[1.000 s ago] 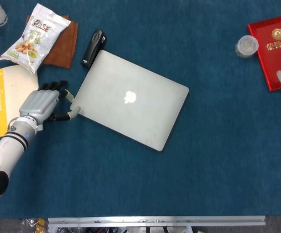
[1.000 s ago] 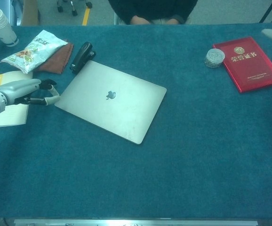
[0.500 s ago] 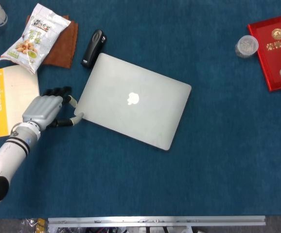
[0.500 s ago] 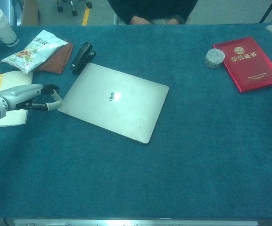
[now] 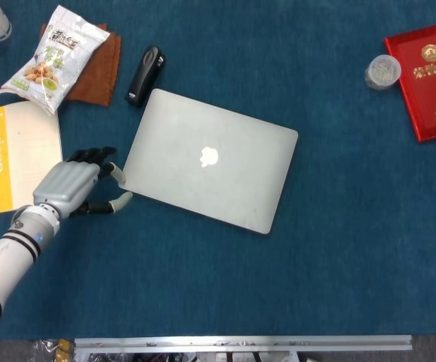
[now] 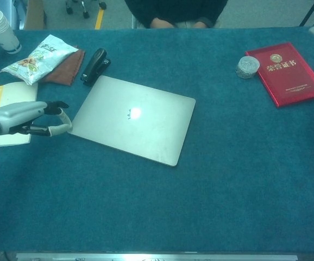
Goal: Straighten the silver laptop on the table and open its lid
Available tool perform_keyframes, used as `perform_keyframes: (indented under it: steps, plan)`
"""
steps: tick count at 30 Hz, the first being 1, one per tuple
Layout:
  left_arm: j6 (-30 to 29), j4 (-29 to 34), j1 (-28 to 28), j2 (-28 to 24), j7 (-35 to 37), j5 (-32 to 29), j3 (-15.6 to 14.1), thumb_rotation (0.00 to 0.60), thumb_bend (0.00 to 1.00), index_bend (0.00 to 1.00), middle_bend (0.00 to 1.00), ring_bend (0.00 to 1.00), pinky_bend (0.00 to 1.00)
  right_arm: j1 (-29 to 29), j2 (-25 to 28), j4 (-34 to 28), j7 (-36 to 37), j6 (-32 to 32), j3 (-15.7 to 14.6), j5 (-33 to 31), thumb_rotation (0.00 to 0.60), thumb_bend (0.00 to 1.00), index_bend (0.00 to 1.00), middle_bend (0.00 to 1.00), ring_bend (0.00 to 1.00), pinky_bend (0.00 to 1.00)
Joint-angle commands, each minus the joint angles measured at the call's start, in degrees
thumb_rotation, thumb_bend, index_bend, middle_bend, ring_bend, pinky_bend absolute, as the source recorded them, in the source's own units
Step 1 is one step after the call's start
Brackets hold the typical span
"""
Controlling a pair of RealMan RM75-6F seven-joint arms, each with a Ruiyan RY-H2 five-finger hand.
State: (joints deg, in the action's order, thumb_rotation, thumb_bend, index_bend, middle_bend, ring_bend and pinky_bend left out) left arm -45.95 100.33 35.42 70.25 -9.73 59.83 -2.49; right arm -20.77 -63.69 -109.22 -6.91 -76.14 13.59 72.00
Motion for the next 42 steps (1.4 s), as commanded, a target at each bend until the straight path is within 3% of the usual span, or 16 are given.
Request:
perform_keyframes:
  steps: [1, 8, 15, 24, 42]
  plan:
    - [-1.78, 2.86, -0.23, -2.03, -0.45, 4.27, 0.08, 0.152, 0.28, 0.27, 0.07, 0.00, 0.00, -0.07, -0.14, 0.03, 0.01, 0.07, 0.01, 0.05, 0.600, 0.20, 0.00, 0.01, 0.00, 0.02]
    - [-1.47, 4.64, 1.80, -2.93, 1.85, 13.17, 2.00, 0.195, 0.28, 0.23, 0.11, 0.00, 0.00, -0.32, -0.54, 0.10, -0.49, 0.27, 0.06, -0.11, 0.600, 0.20, 0.00, 0.01, 0.00, 0.02]
    - [2.36, 1.22, 5.60, -0.94, 3.25, 15.31, 4.05, 0.214, 0.28, 0.12, 0.12, 0.02, 0.00, -0.65, -0.25, -0.54, -0.95, 0.42, 0.27, 0.24, 0.600, 0.20, 0.00, 0.01, 0.00, 0.02]
    - [6.30, -2.82, 10.26, 3.27, 0.88, 12.33, 6.25, 0.244, 0.28, 0.10, 0.10, 0.02, 0.00, -1.78, -0.74, -1.42, -1.43, 1.85, 0.06, 1.02, 0.600, 0.20, 0.00, 0.01, 0.00, 0.02]
    - [10.95, -11.99, 19.65, 11.20, -6.87, 0.35, 9.06, 0.266, 0.28, 0.11, 0.10, 0.02, 0.00, -4.70, -3.30, -3.67, -5.17, 4.01, -0.37, 2.09, 0.600, 0.20, 0.00, 0.01, 0.00, 0.02]
